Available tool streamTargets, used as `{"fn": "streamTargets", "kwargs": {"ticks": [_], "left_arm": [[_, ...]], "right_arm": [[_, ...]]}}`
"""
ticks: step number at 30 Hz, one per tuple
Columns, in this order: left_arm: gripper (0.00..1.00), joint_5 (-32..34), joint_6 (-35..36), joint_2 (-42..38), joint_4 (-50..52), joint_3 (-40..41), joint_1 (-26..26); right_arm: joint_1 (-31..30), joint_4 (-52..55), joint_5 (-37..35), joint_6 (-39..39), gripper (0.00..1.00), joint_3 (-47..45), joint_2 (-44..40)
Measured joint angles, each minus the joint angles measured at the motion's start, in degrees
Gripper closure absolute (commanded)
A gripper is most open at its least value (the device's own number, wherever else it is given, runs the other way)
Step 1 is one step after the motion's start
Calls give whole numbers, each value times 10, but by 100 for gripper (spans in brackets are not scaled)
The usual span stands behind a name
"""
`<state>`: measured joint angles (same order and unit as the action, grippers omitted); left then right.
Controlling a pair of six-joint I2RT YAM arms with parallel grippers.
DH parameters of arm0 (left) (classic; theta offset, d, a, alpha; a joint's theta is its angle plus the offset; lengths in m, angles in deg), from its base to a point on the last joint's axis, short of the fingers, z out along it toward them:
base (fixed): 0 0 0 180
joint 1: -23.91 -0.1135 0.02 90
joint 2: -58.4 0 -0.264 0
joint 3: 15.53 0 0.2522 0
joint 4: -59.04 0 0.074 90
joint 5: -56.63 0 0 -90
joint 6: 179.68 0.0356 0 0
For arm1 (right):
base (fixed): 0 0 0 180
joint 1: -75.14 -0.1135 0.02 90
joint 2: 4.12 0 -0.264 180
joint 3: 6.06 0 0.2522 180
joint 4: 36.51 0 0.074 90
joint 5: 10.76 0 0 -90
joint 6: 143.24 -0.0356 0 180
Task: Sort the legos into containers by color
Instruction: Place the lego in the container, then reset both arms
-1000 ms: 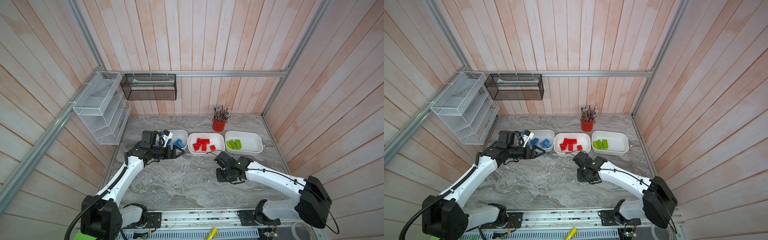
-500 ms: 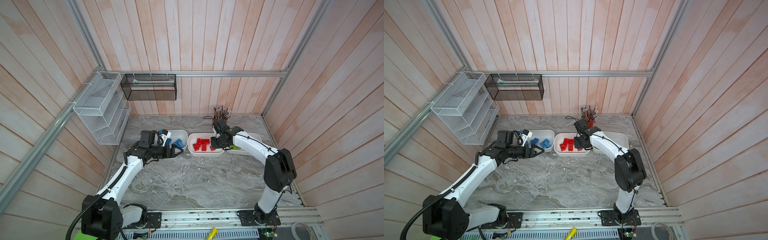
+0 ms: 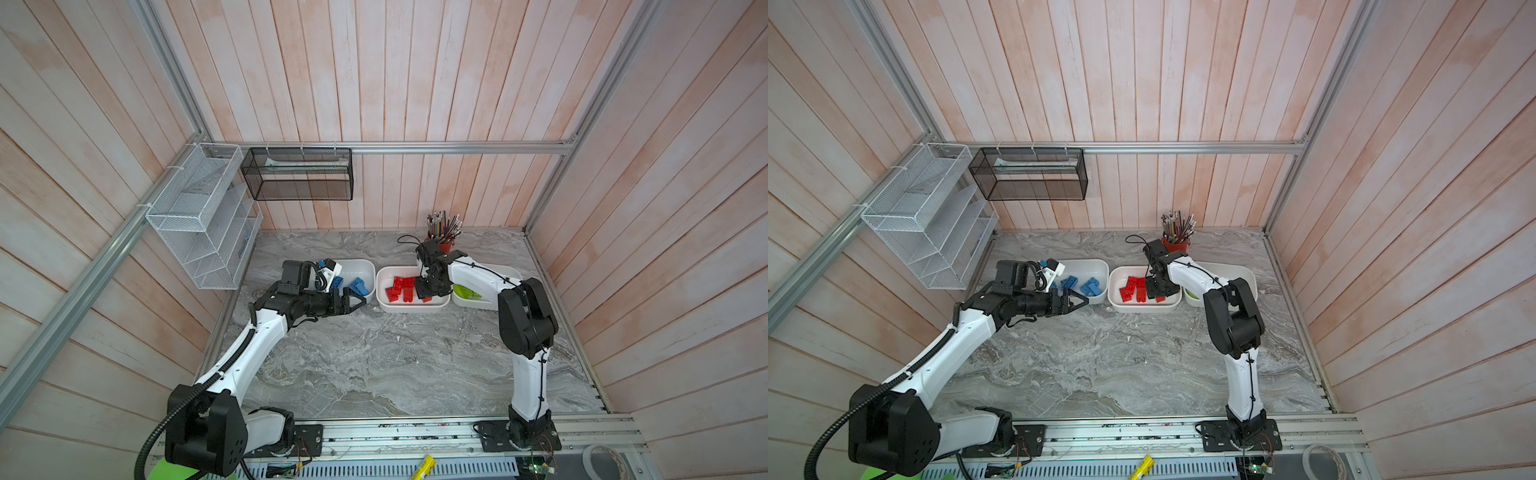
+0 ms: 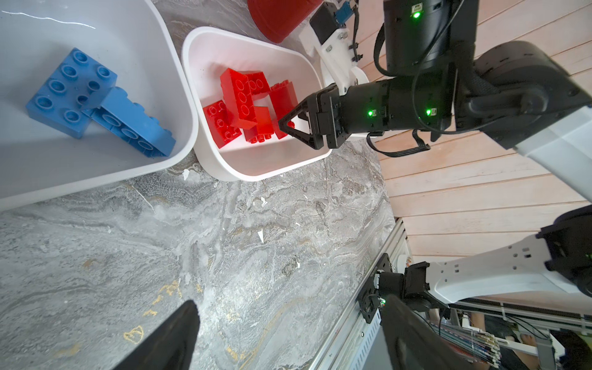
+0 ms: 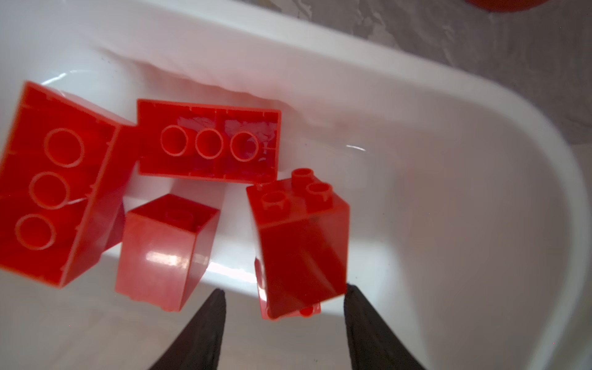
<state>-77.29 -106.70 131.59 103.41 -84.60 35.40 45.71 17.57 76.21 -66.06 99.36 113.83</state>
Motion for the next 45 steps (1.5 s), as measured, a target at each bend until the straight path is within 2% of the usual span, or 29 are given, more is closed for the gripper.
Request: {"fn": "streamTargets", "kwargs": {"ticks": [4,9,14,19,20,23,29,36,45], "left_arm": [[9,15,4,0,2,-7,-8],[9,60,12,8,2,-22,-28],[8,131,28,24,-15,-26,-56],[8,238,25,22,-90,-1,-99],[8,265,22,17,-115,14,-109],[7,354,23,8,-191,65,-132],[6,456,37,22,-369,175,-171],[5,462,83,75,-556,265,-182],[2,405,106,86,-701,318,-183]], "right_arm": [[1,2,-10,17,31,1,-27],[30,-25,-8,57,24,-44,-158],[105,-136,-5,94,12,-184,-328],[200,-292,5,112,9,-357,-418],[226,-327,7,110,4,-389,-427],[281,-432,-7,104,3,-474,-444],[300,-652,-65,94,2,-591,-436],[304,-839,-95,93,2,-713,-402],[286,-935,-102,94,2,-736,-381]]}}
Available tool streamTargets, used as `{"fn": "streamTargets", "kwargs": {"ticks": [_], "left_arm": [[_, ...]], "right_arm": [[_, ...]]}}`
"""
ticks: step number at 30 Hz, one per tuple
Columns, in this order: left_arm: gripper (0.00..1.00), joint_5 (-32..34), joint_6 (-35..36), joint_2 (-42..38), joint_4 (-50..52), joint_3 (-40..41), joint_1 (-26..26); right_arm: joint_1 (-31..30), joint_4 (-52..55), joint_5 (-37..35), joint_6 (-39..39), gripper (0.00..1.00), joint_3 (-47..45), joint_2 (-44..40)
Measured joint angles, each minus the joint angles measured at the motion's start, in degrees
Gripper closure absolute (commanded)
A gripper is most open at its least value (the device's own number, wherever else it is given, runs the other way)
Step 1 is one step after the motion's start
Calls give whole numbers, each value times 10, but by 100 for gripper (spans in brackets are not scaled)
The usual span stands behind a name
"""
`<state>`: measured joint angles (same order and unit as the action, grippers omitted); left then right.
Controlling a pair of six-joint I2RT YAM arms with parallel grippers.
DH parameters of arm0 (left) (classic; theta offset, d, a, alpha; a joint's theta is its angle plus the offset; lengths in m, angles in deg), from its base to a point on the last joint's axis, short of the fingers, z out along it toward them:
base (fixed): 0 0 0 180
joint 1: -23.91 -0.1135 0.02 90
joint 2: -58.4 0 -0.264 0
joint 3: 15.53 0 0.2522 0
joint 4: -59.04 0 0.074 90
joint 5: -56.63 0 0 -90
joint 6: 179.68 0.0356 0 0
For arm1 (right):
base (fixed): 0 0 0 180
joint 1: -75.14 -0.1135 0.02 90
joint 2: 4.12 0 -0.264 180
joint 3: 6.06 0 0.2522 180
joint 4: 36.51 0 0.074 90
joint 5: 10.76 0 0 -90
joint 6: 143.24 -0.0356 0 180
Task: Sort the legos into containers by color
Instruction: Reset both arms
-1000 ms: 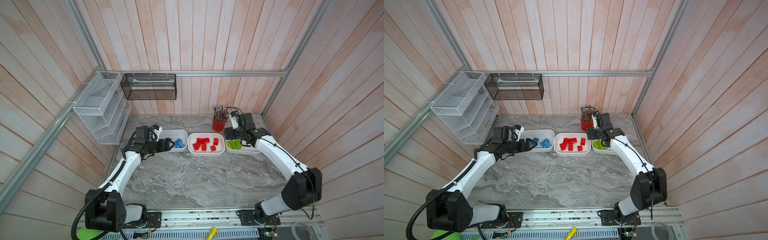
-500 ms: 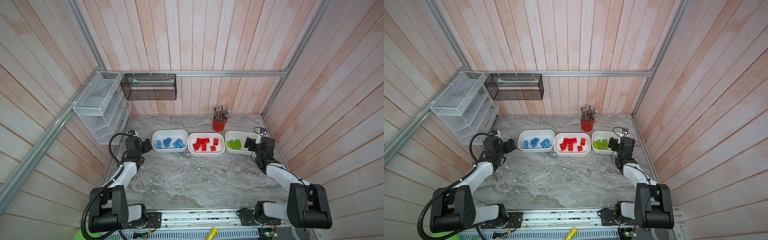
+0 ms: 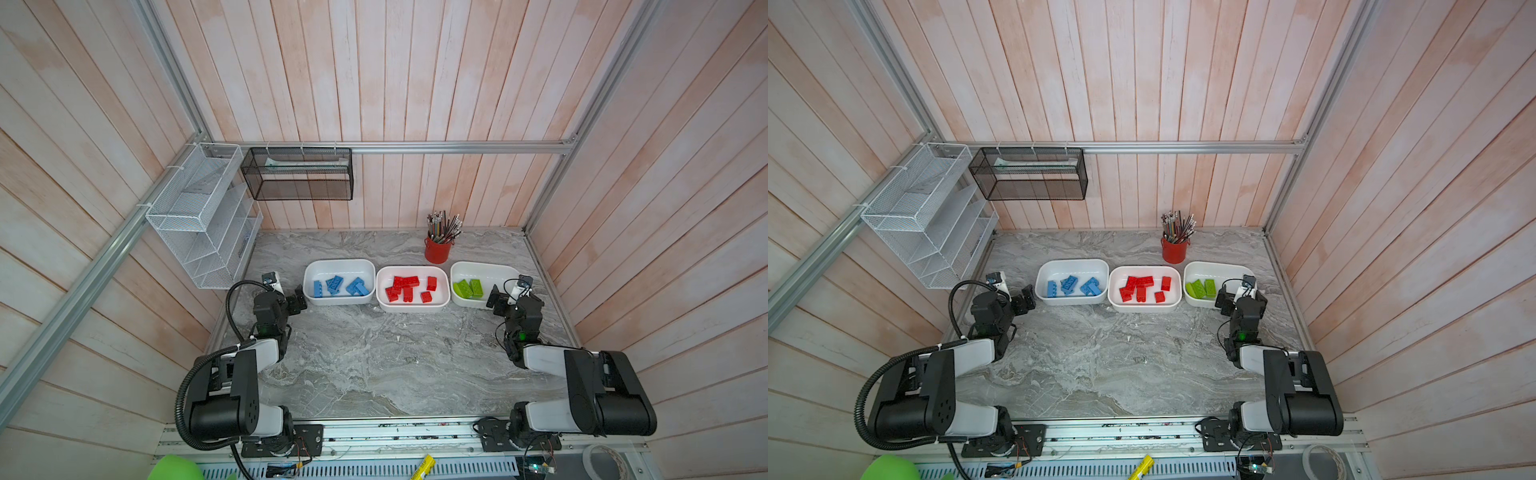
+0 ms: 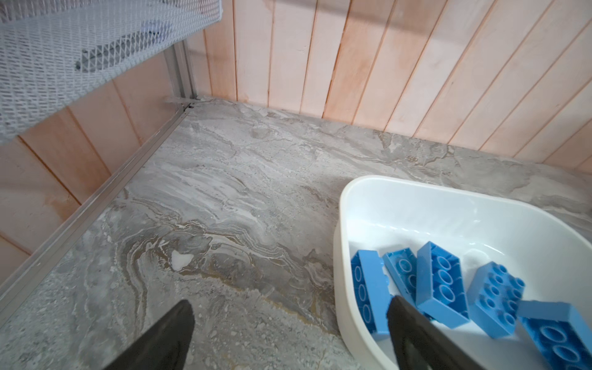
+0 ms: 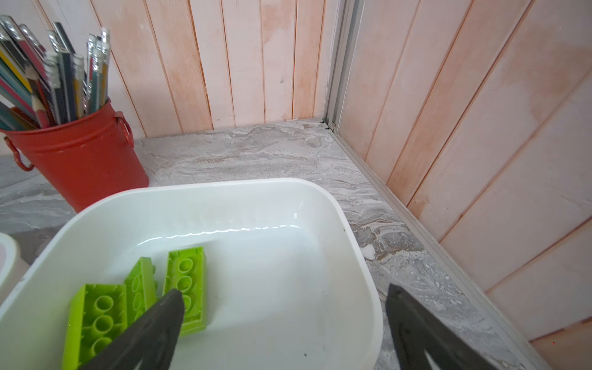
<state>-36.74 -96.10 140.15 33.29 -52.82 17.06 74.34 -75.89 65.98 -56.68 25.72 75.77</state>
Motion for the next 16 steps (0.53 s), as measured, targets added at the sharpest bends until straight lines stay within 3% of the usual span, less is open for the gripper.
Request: {"fn": "streamTargets", "kwargs": {"ticks": [7,16], "left_arm": [[0,-38,2,17,-89,30,0],[0,-54,3,24,-110,32,0]], "right_arm": [[-15,-113,-11,18,2,-29,53],[-22,-146,-51,17,2,-43,54]]}}
